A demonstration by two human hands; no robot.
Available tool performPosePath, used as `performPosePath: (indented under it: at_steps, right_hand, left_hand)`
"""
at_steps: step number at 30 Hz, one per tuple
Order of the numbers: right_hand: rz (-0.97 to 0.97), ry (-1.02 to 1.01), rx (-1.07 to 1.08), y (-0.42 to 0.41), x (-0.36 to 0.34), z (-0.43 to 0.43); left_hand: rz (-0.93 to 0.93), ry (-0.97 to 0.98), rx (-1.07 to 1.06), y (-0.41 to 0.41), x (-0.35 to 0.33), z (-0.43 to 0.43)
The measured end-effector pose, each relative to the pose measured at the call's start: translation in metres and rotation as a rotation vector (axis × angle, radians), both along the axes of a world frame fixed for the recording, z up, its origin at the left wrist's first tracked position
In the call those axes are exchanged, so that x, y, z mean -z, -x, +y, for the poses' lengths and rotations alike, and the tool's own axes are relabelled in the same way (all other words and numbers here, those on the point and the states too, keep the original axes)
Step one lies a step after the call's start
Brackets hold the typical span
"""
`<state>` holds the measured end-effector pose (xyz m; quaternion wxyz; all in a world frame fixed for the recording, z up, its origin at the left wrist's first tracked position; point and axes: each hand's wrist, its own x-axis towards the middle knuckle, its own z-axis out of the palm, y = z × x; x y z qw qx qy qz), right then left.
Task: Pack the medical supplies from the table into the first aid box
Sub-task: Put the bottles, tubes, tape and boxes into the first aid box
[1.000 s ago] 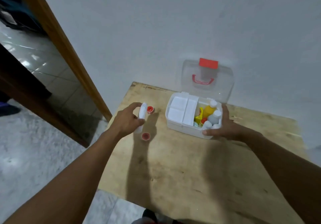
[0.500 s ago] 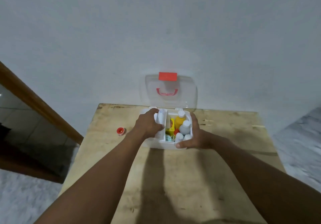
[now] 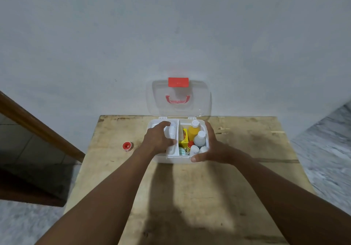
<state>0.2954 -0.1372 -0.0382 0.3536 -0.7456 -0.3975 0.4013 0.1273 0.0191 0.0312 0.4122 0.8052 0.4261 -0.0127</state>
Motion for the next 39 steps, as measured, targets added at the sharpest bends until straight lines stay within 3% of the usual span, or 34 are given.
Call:
performPosePath:
  at_steps: [9, 20, 27, 31, 35, 39]
  right_hand:
    - [0.043, -0.045, 0.020, 0.000, 0.009, -0.001]
    - [0.084, -0.091, 0.029, 0.004, 0.005, -0.001]
    - [0.056, -0.146, 0.012, 0.006, -0.003, -0.003]
    - [0.085, -0.210, -0.013, 0.007, -0.009, -0.004]
    - [0.163, -0.225, -0.041, 0.007, -0.009, -0.006]
    - [0.263, -0.193, -0.040, 0.011, -0.013, -0.006]
  left_hand:
    - [0.045, -0.026, -0.011, -0.006, 0.002, -0.006]
    - [0.013, 0.090, -0.016, -0.004, 0.014, 0.000]
    - [0.065, -0.055, 0.054, -0.002, 0.007, -0.009]
    - [-0.040, -0.125, 0.002, 0.020, -0.001, -0.020]
    - [-0.248, -0.334, -0.178, 0.053, -0.001, -0.034]
    - [-0.291, -0.483, -0.386, 0.094, 0.018, -0.049]
